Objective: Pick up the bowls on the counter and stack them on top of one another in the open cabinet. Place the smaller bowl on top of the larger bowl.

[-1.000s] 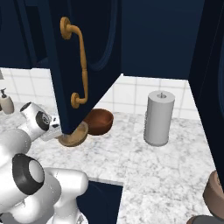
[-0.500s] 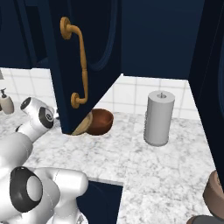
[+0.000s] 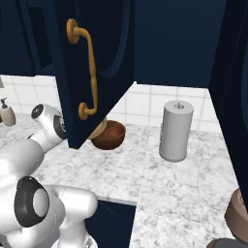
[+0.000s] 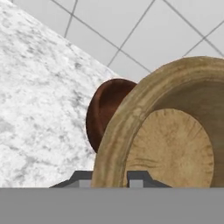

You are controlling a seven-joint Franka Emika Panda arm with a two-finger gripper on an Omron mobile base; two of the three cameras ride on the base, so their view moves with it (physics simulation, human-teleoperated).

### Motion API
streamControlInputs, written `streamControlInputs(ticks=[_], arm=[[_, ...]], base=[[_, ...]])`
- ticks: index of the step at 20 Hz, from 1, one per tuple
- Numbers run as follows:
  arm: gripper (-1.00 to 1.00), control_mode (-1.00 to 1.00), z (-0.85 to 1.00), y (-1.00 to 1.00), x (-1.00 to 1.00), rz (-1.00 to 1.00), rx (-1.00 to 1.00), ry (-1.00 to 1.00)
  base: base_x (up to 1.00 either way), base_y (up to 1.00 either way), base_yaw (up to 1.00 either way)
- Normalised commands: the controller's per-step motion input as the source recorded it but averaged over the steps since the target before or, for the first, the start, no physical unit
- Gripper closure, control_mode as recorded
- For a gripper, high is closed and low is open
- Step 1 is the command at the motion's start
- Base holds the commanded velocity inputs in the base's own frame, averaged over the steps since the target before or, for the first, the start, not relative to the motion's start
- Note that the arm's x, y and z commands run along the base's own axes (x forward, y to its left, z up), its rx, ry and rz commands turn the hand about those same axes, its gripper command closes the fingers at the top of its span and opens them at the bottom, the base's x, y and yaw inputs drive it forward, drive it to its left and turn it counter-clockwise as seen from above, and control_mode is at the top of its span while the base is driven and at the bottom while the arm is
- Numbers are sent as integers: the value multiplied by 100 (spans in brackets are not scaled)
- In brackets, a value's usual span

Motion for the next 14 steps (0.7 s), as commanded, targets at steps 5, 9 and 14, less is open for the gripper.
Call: streamControlInputs(ticks=[5, 9, 14], arm=[[100, -100, 0, -6, 74, 0, 0, 13], [100, -100, -21, -9, 29, 0, -4, 11], [100, -100, -44, -15, 23, 0, -9, 11]], base=[[0, 0, 0], [0, 0, 0], [0, 0, 0]])
